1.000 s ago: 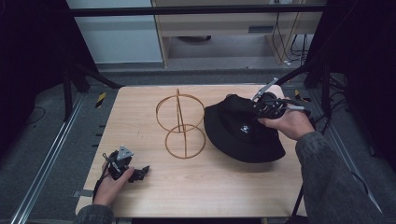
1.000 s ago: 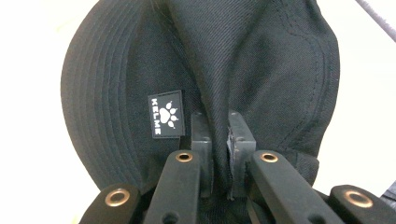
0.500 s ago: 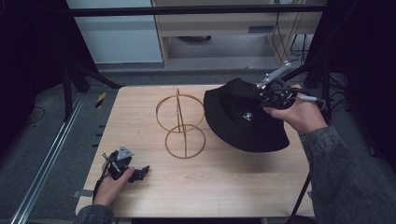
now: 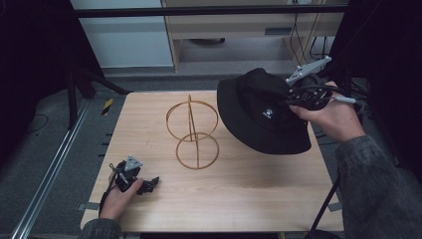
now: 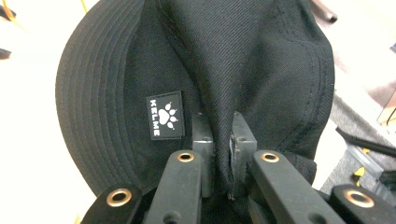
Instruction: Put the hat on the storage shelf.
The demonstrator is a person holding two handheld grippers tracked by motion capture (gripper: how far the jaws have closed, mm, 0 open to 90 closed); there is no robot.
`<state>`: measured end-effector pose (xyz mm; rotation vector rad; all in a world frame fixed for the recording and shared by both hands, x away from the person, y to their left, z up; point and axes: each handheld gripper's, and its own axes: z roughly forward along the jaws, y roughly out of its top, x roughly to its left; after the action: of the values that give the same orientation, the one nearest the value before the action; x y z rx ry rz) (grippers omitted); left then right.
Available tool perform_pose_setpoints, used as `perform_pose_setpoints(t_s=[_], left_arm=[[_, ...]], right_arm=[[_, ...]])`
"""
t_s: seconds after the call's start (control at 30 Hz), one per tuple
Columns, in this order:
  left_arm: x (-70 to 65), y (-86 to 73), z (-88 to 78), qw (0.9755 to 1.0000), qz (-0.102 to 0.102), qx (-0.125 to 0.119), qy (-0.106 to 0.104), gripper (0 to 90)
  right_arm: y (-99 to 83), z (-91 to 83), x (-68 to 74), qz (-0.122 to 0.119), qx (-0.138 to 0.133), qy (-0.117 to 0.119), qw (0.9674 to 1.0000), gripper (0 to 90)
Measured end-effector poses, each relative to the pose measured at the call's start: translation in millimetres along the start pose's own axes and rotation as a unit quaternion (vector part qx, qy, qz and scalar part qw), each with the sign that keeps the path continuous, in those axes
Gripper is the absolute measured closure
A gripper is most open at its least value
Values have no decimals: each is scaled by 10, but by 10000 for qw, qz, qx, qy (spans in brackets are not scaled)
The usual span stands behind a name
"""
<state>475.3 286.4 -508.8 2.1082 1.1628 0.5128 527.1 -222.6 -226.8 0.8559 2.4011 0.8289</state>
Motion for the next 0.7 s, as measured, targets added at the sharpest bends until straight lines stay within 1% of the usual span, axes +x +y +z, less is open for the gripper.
perform_pose_setpoints(t_s=[0.07, 0.1, 0.17, 0.33, 0.37, 0.47, 0.53, 0.63, 0.7], left_arm=[[-1, 0, 0, 10000, -1, -4, 6, 0], [-1, 0, 0, 10000, -1, -4, 6, 0], [0, 0, 0, 10000, 0, -1, -1, 0], [-1, 0, 0, 10000, -1, -1, 1, 0], [-1, 0, 0, 10000, -2, -3, 6, 0], [0, 0, 0, 10000, 1, 1, 1, 0], [-1, 0, 0, 10000, -2, 2, 0, 0], [-1, 0, 0, 10000, -2, 2, -1, 0], [-2, 0, -1, 10000, -6, 5, 0, 0]], right_arm=[[26, -53, 11, -14, -108, 2, 9999, 851], [26, -53, 11, -14, -108, 2, 9999, 851], [66, -114, 38, -66, -237, 12, 9997, 850], [121, -182, 88, -123, -376, 10, 9992, 851], [146, -217, 116, -155, -459, 44, 9988, 850], [170, -249, 147, -189, -544, 74, 9983, 850], [213, -286, 197, -236, -668, 108, 9974, 850], [251, -297, 235, -300, -711, 111, 9970, 850], [320, -311, 290, -393, -778, 114, 9961, 850]])
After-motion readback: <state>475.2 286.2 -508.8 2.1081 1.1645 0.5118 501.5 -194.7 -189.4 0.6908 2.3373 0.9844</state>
